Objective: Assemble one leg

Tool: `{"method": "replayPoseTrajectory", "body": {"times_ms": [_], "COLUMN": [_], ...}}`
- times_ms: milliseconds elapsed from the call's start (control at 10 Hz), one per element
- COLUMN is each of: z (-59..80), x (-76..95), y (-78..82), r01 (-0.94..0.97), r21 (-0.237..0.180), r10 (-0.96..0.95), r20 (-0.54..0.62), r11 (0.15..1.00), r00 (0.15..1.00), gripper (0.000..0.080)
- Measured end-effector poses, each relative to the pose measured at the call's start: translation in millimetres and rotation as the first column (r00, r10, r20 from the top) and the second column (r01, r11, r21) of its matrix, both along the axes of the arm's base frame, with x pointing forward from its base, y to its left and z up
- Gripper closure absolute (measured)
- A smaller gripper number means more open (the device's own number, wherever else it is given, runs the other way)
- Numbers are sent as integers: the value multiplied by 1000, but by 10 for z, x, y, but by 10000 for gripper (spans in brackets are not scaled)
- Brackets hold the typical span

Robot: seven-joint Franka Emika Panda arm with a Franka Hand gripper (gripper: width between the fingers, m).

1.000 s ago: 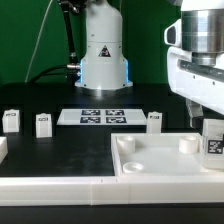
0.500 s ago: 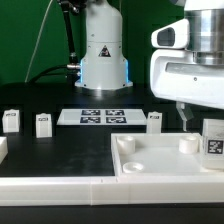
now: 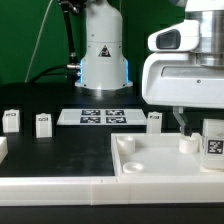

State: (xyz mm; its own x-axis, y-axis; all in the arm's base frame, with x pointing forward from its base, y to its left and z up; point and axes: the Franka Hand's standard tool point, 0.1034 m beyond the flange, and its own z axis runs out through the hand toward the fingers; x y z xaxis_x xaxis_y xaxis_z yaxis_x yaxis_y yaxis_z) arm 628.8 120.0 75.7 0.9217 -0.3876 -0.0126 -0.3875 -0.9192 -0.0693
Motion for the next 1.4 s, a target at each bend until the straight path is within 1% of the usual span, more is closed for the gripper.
{"method": "replayPoseTrajectory", "body": {"times_ms": [100, 300, 400, 500, 600, 700, 800, 1000, 1100, 1200, 1300, 1400], "z": [-2, -2, -2, -2, -2, -2, -2, -3, -4, -6, -8, -9], "x": [-3, 1, 1, 1, 1, 2, 2, 4, 3, 1, 1, 0], "y": [5, -23, -20, -21, -22, -22, -22, -29, -23, -32, -35, -41], "r01": [-82, -204, -185, -185, -185, -185, -172, -143, -82, 40, 114, 229], "r21": [-11, -20, -20, -20, -20, -20, -19, -20, -17, -12, -9, -7], "r10": [82, 204, 185, 185, 185, 185, 172, 143, 82, -40, -114, -230], "r20": [5, 11, 10, 10, 10, 10, 9, 10, 9, 3, -1, -8], "r11": [997, 979, 983, 983, 983, 983, 985, 990, 997, 999, 993, 973], "r00": [997, 979, 983, 983, 983, 983, 985, 990, 997, 999, 993, 973], "gripper": [151, 154, 279, 279, 462, 462, 509, 509, 509, 509, 509, 509]}}
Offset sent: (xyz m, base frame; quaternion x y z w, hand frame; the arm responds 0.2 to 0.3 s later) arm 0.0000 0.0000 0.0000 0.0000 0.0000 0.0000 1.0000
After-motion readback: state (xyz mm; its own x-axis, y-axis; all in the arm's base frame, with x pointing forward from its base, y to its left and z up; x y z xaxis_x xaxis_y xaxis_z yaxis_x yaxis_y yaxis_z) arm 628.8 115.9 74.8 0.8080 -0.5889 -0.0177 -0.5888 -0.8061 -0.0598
